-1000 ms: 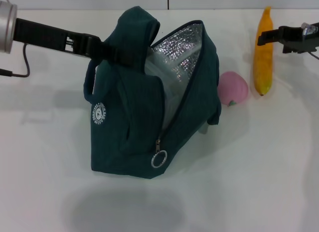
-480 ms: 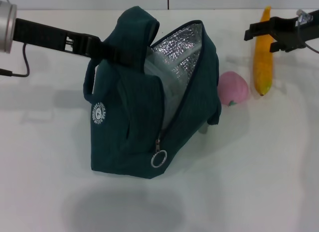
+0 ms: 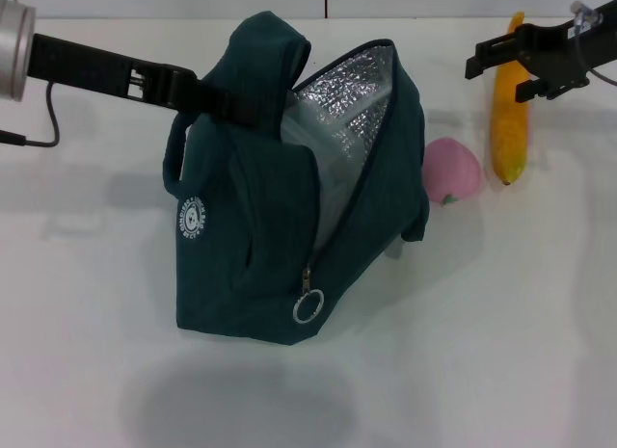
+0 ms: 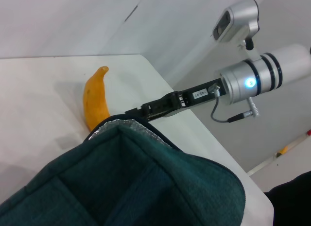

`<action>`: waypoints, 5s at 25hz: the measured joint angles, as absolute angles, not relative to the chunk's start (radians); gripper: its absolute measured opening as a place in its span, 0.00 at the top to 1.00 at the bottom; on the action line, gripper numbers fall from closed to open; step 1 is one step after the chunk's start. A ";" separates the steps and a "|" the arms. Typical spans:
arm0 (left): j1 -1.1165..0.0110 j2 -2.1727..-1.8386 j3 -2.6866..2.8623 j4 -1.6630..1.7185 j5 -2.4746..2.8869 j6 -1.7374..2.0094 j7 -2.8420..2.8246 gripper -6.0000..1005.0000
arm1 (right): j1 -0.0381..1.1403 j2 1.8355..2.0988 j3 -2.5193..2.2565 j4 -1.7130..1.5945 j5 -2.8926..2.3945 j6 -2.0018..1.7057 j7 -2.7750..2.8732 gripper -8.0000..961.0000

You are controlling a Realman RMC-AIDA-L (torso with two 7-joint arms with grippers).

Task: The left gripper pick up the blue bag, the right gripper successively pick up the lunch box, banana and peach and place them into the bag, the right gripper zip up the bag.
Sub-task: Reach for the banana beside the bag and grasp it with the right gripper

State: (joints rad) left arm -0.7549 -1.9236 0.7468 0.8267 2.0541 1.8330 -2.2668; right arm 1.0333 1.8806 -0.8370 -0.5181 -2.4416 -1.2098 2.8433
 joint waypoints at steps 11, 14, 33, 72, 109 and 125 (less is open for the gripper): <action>-0.750 -1.925 0.746 0.825 2.054 1.832 -2.266 0.95 | 0.981 1.816 -0.791 -0.512 -2.456 -1.300 2.844 0.10; -0.750 -1.925 0.746 0.825 2.054 1.832 -2.266 0.95 | 0.975 1.809 -0.790 -0.507 -2.463 -1.300 2.844 0.10; -0.748 -1.930 0.747 0.825 2.054 1.830 -2.262 0.95 | 1.034 1.862 -0.769 -0.429 -2.559 -1.206 2.846 0.12; -0.724 -1.931 0.747 0.822 2.057 1.828 -2.249 0.95 | 1.030 1.937 -0.752 -0.413 -2.649 -1.080 2.844 0.15; -0.722 -1.931 0.747 0.822 2.057 1.831 -2.247 0.95 | 1.039 1.945 -0.777 -0.425 -2.652 -1.101 2.842 0.56; -0.714 -1.931 0.745 0.822 2.057 1.830 -2.244 0.95 | 1.016 1.971 -0.779 -0.526 -2.652 -1.152 2.842 0.59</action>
